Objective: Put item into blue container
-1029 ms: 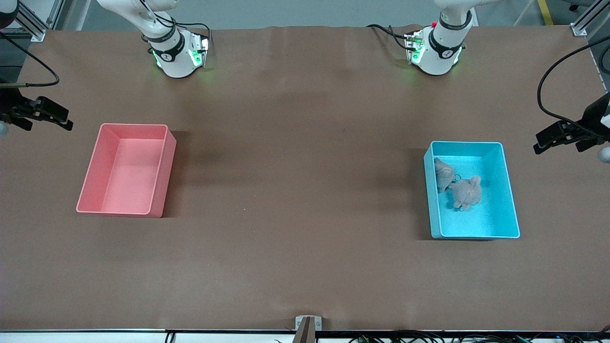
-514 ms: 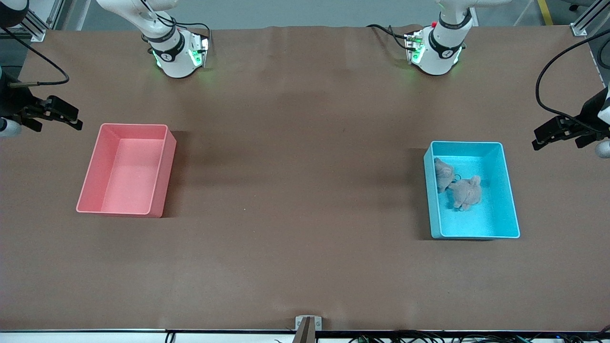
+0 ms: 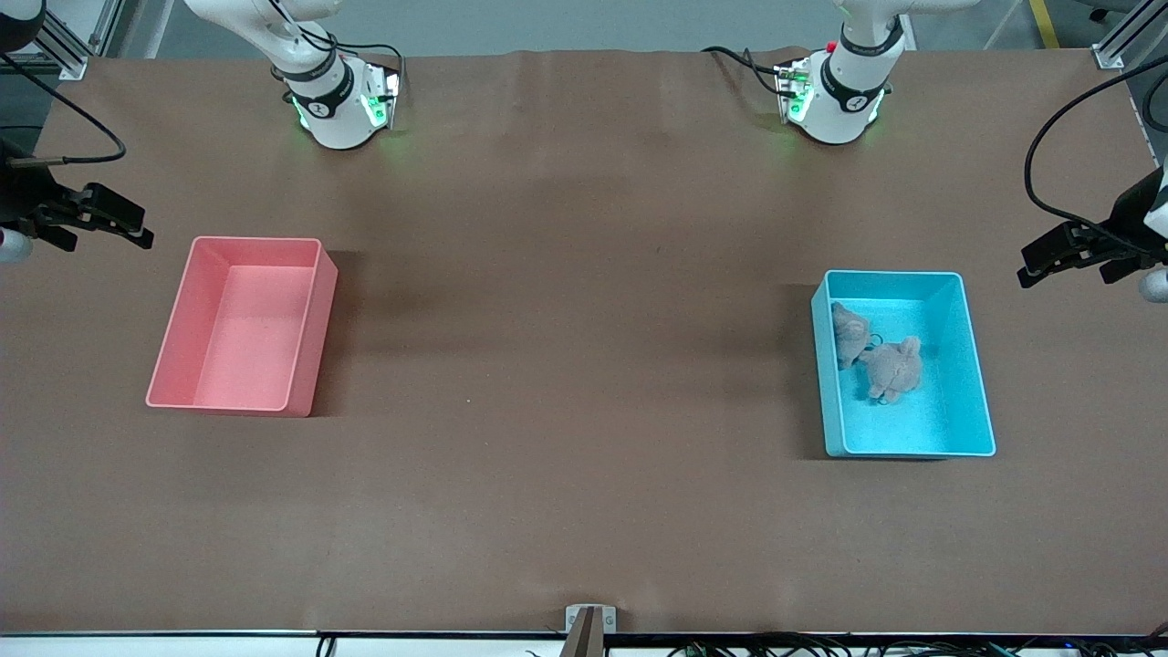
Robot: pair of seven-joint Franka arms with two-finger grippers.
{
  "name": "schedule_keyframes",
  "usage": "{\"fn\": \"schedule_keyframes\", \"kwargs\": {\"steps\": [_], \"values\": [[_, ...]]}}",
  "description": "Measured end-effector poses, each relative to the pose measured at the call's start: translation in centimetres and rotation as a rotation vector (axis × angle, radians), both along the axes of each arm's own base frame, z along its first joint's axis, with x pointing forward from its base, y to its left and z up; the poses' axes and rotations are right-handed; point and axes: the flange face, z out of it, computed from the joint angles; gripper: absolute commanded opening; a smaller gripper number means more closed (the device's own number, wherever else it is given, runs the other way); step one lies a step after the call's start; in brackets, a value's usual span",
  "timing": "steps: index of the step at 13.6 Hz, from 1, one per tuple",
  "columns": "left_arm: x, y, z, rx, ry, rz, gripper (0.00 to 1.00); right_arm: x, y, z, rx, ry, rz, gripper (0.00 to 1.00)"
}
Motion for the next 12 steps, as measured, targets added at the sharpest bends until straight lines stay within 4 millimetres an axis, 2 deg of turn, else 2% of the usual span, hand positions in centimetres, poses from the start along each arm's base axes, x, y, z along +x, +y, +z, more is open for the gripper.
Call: {"fn": "schedule_keyframes", "kwargs": {"steps": [7,12], "values": [[-1.3,-0.1,2.7,-0.002,-0.046,-0.003,1.00,-0.2,-0.8,-0.1,0.002,0.017,-0.015,1.00],[-1.6,-0.7,3.2,-0.003,-0.053,-0.011,1.00,-0.2,-0.8,-0.2,0.002,0.018,-0.015,1.00]]}}
